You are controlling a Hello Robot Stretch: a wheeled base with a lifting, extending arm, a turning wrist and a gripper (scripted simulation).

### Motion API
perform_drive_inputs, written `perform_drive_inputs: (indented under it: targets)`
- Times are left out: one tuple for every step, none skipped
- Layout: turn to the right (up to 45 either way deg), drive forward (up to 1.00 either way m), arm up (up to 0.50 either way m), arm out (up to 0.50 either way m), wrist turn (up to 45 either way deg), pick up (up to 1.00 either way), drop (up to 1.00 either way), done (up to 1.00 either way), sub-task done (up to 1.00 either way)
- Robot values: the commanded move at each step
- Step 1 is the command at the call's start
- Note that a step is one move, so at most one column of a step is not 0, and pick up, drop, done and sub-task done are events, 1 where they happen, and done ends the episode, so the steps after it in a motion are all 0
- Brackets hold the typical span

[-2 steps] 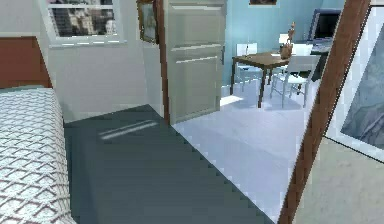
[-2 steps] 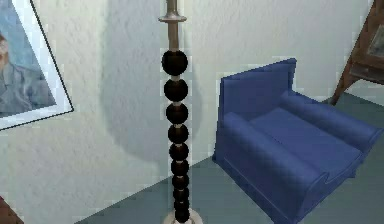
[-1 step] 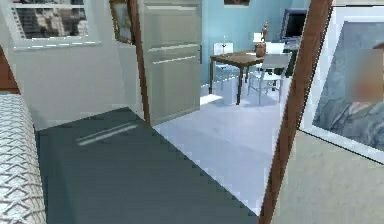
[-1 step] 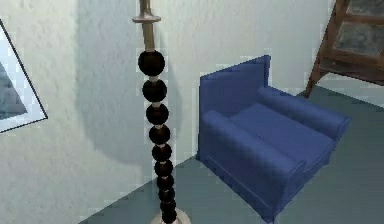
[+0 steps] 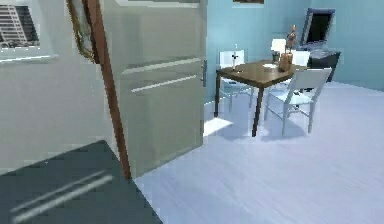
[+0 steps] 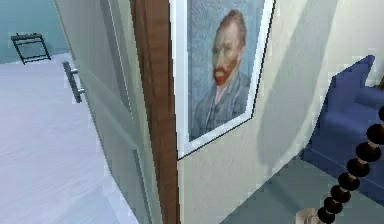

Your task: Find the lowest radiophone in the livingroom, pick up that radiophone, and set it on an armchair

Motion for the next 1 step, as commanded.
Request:
perform_drive_inputs:
  targets:
    - [9.0,0.00,0.00,0.00,0.0,0.00,0.00,0.00,0.00]
